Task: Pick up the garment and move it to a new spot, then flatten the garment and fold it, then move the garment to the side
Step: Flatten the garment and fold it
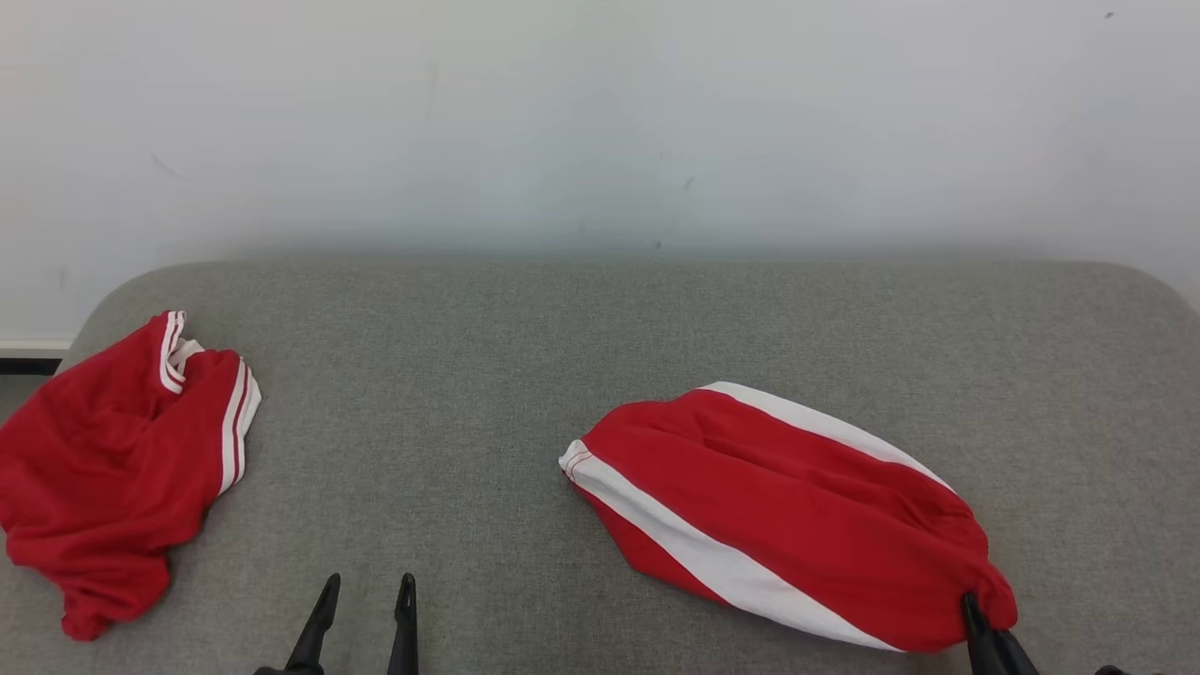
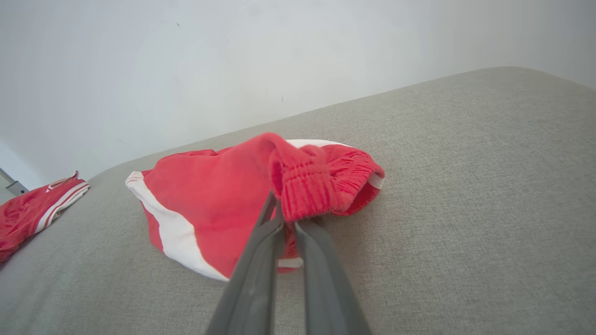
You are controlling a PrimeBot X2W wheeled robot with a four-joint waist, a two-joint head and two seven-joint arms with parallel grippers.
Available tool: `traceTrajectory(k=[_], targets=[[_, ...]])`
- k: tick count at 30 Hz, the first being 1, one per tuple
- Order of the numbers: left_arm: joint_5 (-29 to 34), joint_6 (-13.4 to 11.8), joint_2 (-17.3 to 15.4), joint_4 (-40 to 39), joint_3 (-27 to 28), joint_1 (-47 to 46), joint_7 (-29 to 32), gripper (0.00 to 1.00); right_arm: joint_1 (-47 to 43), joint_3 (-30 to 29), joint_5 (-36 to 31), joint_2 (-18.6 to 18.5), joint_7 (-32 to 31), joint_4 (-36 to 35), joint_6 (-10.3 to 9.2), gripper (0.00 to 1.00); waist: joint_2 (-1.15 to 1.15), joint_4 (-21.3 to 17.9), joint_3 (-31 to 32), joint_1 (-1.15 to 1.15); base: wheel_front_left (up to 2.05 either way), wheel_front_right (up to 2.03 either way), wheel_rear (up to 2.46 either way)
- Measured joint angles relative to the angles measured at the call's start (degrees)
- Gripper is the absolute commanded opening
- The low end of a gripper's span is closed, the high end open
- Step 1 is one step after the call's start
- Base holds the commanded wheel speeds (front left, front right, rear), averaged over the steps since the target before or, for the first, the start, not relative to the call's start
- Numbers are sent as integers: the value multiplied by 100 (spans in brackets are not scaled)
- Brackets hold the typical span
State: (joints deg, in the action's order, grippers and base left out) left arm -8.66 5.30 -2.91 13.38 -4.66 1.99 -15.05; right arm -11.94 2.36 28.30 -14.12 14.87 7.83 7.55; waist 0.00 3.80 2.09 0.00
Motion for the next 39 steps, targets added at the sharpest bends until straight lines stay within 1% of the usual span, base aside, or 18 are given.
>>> traceTrajectory(k=[5,10,13,17,23,24,25,26,28,31,34,39], targets=[[-10,-2,1,26,-64,-13,0,100,506,94,-199,-135,-30,174,0,0,0,81,12,0,0,0,0],[-9,0,1,57,-125,-54,0,100,1326,197,-421,-131,-100,825,0,0,0,290,22,0,0,0,0],[-9,1,1,80,-169,-89,0,100,1888,220,-487,-141,-133,1456,0,0,0,463,23,1,0,0,0],[-10,8,1,119,-247,-114,0,100,2654,309,-603,-149,-198,2513,0,0,0,729,14,1,0,0,0],[-19,7,1,156,-299,-123,0,100,3436,318,-744,-134,-165,4118,0,0,0,1111,-22,1,0,0,0],[-22,7,1,158,-301,-123,0,100,3512,322,-767,-127,-145,4337,0,89,0,1159,-30,1,0,0,0],[-32,4,1,160,-308,-122,0,100,3589,308,-759,-102,-122,4512,0,89,0,1200,-39,1,0,0,0],[-43,-2,1,160,-302,-121,0,100,3656,314,-750,-80,-114,4660,0,100,0,1232,-48,1,0,0,0],[-52,-29,1,156,-276,-109,0,100,3728,378,-709,-15,-66,4809,0,100,0,1248,-64,1,0,0,0],[-59,-45,1,146,-279,-82,0,100,3719,526,-541,42,-14,4771,0,100,0,1176,-76,1,0,0,0],[-59,-53,1,127,-258,-73,0,100,3597,659,-275,23,4,4429,0,100,0,1040,-66,1,0,0,0],[-54,-51,0,98,-221,-72,0,100,3065,644,-208,-119,12,3463,0,100,0,767,-49,1,0,0,0]])
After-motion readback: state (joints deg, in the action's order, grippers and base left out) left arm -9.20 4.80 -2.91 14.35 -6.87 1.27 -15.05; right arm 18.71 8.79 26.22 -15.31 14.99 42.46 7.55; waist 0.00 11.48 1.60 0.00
